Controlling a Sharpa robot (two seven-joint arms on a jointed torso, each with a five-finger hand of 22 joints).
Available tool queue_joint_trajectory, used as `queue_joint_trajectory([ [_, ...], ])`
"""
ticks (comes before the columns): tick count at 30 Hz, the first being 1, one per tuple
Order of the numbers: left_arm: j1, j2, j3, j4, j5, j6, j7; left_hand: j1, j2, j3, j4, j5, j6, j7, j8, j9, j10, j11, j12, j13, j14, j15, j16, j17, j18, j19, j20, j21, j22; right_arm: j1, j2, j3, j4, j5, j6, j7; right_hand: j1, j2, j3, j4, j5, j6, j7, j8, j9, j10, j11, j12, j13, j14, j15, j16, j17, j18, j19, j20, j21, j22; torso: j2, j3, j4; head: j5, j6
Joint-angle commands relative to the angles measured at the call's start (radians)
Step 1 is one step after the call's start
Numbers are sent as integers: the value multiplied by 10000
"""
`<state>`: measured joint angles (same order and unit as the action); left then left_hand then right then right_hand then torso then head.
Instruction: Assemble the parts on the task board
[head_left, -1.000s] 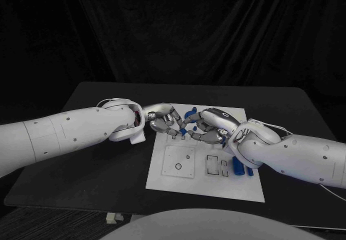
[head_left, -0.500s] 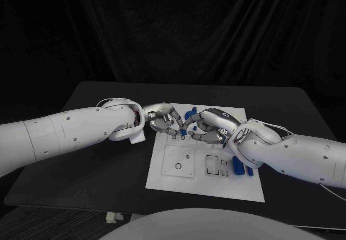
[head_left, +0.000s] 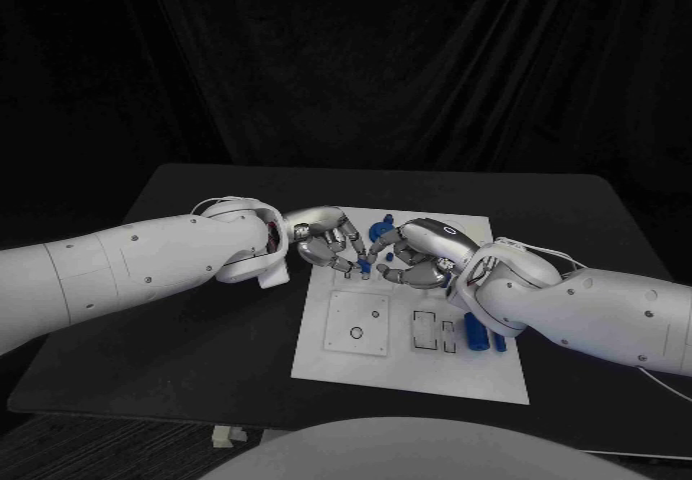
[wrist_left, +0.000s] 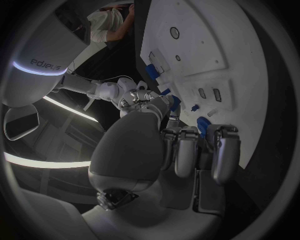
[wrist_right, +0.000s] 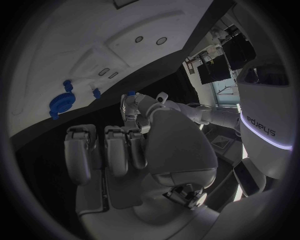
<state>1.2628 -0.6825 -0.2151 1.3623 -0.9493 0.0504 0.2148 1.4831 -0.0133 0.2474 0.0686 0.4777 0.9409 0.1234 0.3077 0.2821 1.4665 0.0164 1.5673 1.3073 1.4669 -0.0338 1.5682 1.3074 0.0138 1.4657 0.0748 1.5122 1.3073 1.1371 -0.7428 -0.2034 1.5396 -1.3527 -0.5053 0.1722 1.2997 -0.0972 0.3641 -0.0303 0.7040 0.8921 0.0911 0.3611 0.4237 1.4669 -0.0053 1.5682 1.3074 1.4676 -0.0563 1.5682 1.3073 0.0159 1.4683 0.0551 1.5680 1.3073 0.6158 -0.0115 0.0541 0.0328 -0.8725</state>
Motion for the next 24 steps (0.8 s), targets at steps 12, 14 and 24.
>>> queue_joint_trajectory([
  [12, 9, 30, 36, 27, 114, -89, 143, -63, 102, 72, 28, 52, 251, -311, 851, 956, 1043, -37, 35, 2635, 1039, -54, 26, 2634, 81, 425, -22, -43, 2137, -22, 57, -19, -34, -71, 765, -665, 8, 155, -30, -43, 15, -34, 27, -27, -34, 1039, 88, 26, 2634, 1032, 22, 26, 2635, -159, 1025, 21, 27, 2635, 0, -1, 9, -29, -2],
  [14, 9, 34, 36, 24, 114, -76, 130, -63, 102, 72, 28, 52, 251, -311, 851, 956, 1043, -37, 35, 2635, 1039, -54, 26, 2634, 81, 425, -22, -43, 2137, -22, 56, -19, -35, -71, 739, -640, 8, 155, -30, -42, 15, -35, 28, -29, -35, 1039, 89, 26, 2634, 1032, 22, 26, 2635, -159, 1025, 21, 27, 2635, 1, -1, 12, -34, -2],
  [24, 9, 44, 36, -11, 114, 248, -214, -99, 122, 110, 40, -14, 184, -309, 890, 1009, 1043, -35, 35, 2635, 1039, -49, 26, 2634, 95, 386, -17, -85, 2109, -8, -293, -18, 94, -71, -178, -284, 3, 169, -22, -39, 7, -55, 39, -55, -48, 1039, 101, 26, 2634, 1032, 30, 26, 2635, -159, 1025, 27, 27, 2635, 5, 3, 2, 14, -2],
])
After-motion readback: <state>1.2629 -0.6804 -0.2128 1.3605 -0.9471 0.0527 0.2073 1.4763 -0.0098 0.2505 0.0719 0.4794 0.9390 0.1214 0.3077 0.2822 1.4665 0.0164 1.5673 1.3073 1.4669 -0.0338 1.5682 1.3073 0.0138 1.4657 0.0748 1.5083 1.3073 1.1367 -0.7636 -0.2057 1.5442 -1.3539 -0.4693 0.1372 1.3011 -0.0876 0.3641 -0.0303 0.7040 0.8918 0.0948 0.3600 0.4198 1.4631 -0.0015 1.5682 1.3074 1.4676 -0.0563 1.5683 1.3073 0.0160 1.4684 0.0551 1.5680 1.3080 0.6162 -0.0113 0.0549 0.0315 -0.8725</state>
